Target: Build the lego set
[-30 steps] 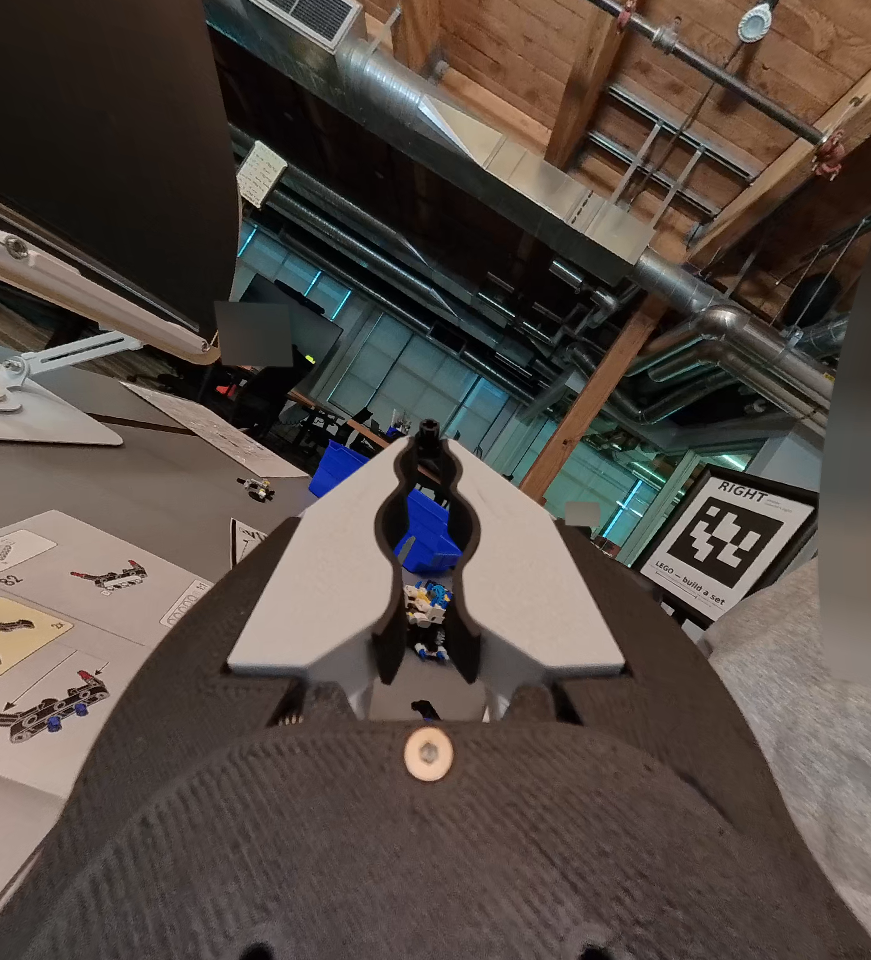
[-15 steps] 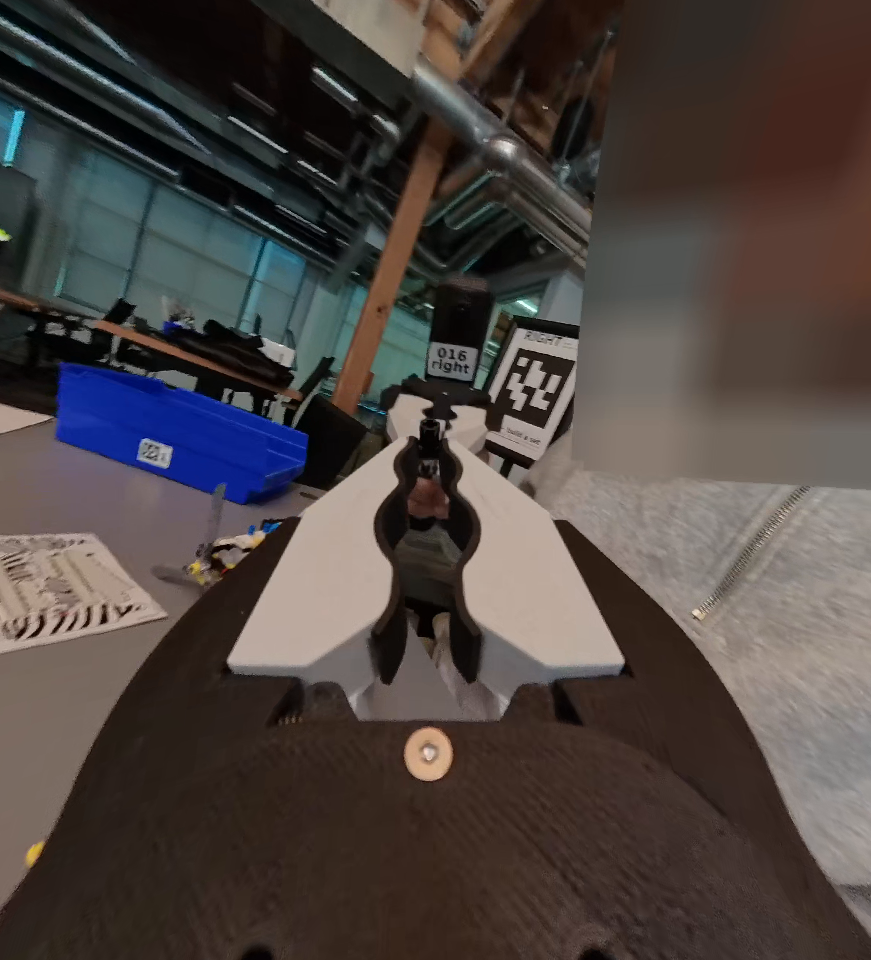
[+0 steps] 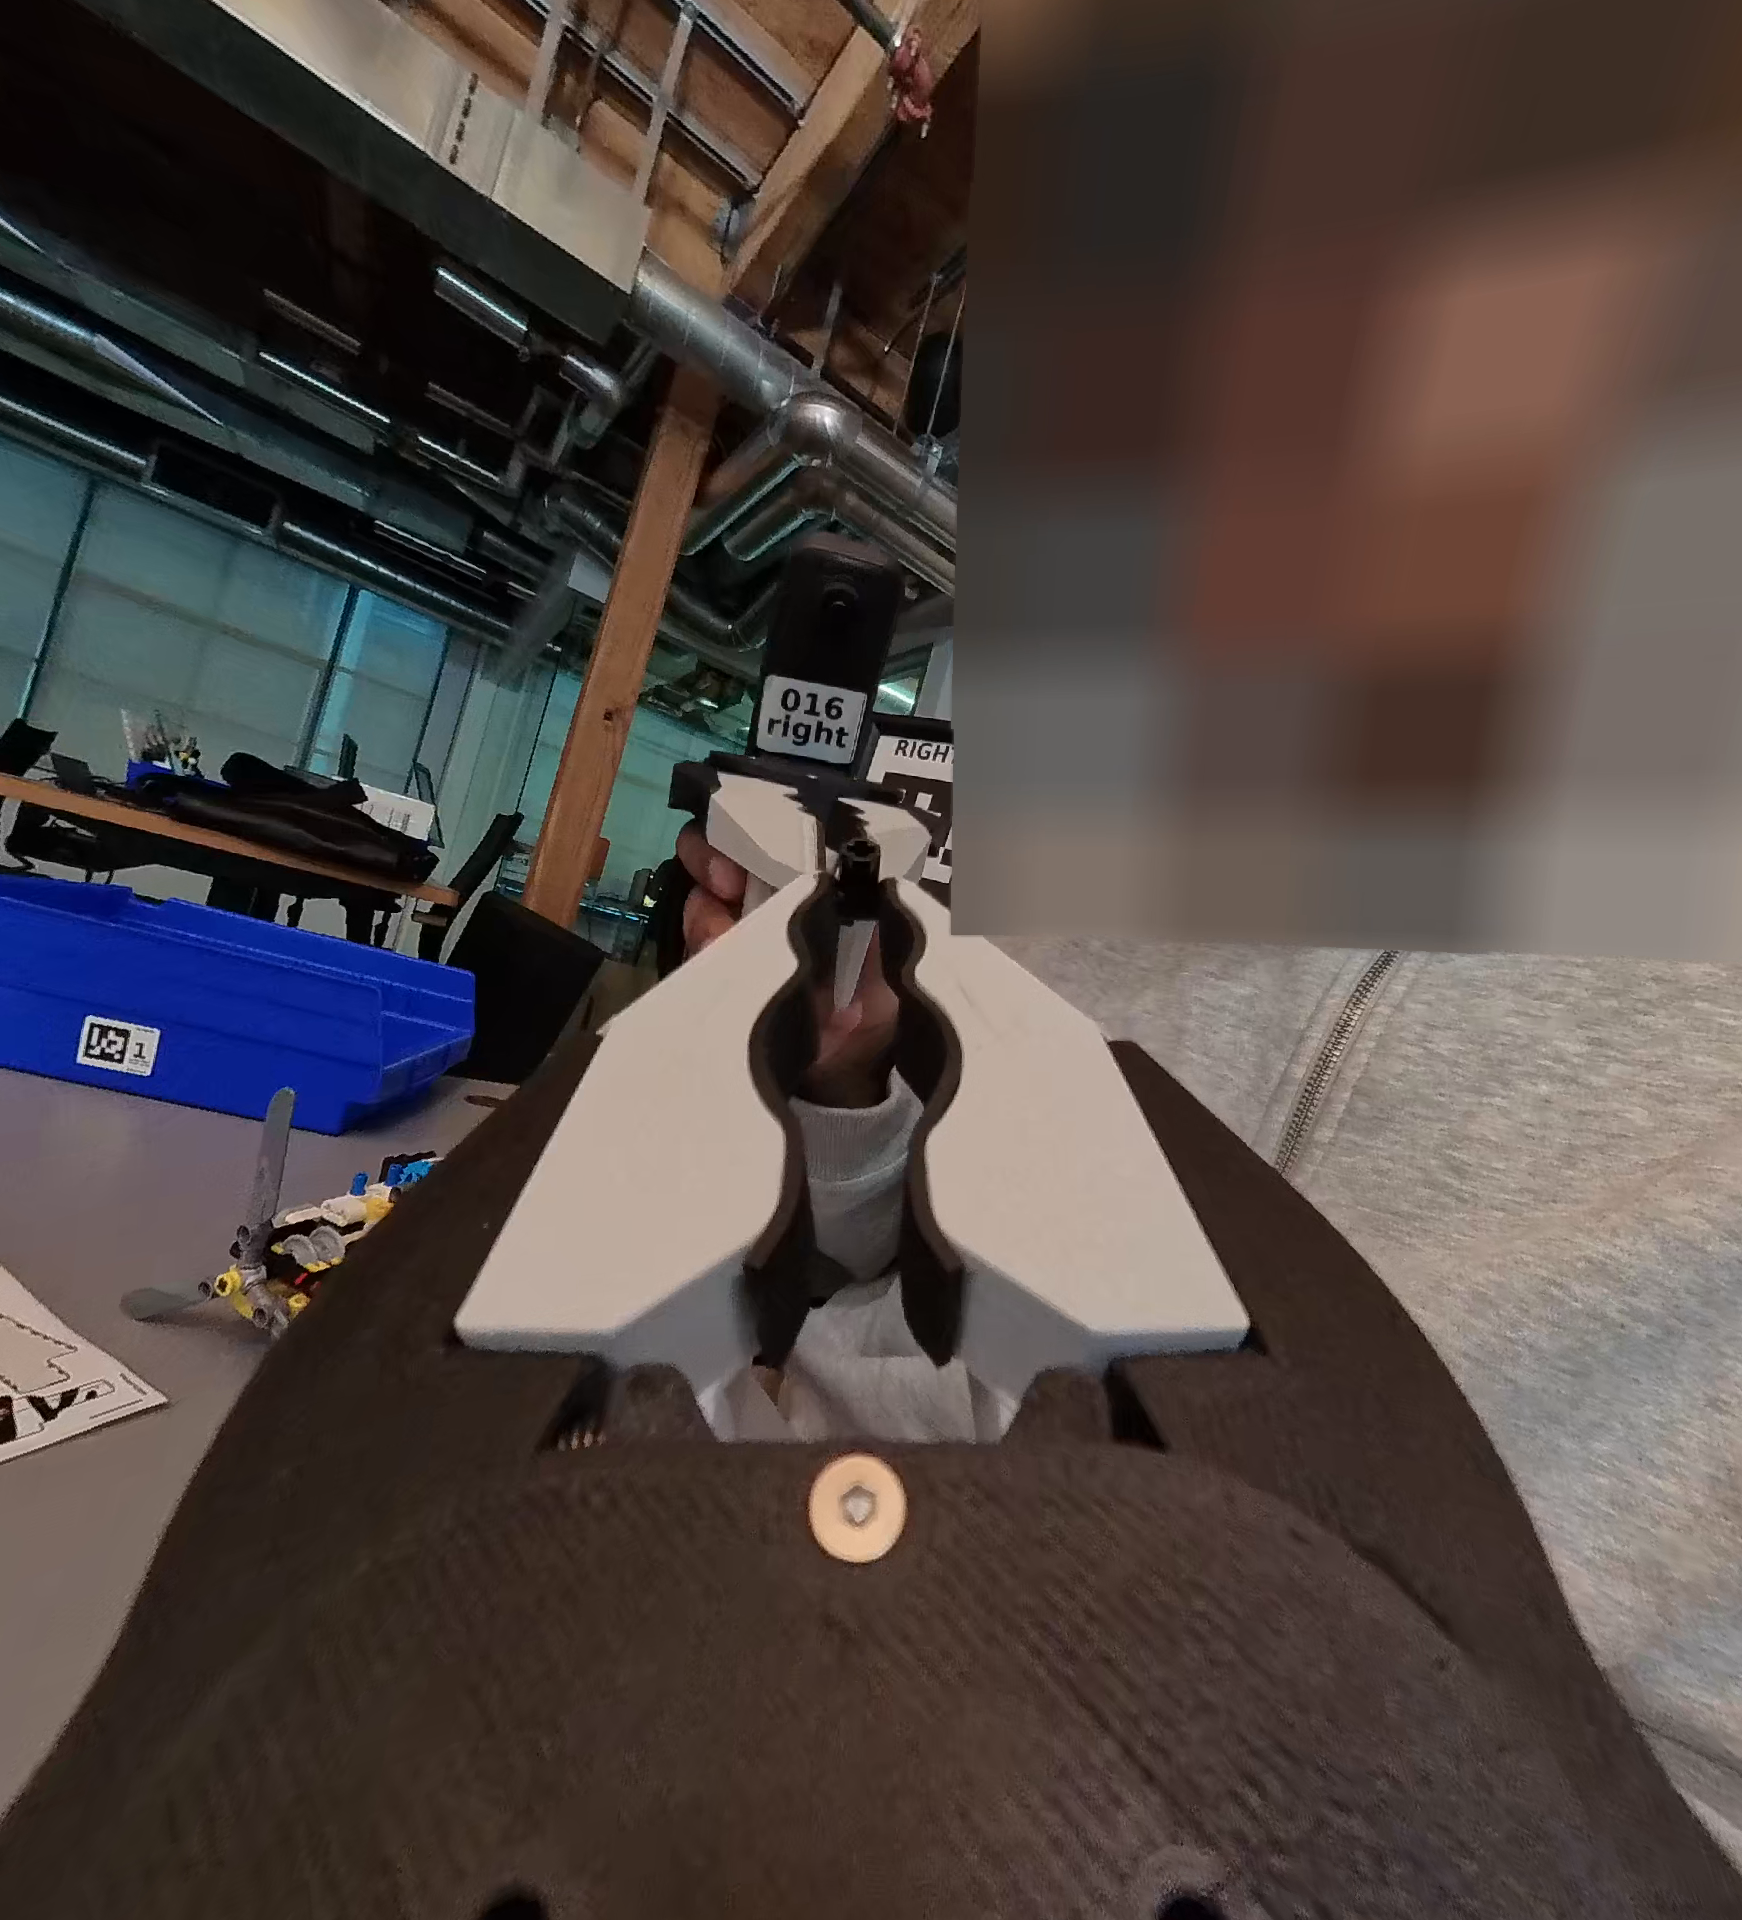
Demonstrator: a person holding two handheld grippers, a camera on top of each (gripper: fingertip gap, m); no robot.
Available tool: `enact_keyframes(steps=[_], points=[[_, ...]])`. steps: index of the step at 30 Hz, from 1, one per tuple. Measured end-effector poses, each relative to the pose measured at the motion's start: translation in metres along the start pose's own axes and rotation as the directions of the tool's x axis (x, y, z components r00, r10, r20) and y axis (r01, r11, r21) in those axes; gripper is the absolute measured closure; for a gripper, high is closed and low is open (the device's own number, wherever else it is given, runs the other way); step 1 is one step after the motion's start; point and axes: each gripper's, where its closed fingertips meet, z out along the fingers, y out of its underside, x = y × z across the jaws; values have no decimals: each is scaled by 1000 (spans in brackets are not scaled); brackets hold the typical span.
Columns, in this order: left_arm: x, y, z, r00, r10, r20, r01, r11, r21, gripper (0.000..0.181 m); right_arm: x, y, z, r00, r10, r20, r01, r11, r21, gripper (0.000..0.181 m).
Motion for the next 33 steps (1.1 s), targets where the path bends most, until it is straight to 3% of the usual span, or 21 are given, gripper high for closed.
enact_keyframes(steps=[15,26,33], points=[[-22,42,12,993,-14,114,40,973,-229,176,11,44,-18,996,89,3,-86,969,-231,176],[-30,57,15,989,-11,150,56,952,-301,177,13,54,-26,990,138,15,-130,961,-245,176],[-32,65,16,987,-7,163,63,938,-342,177,13,63,-27,993,120,18,-108,939,-326,176]])
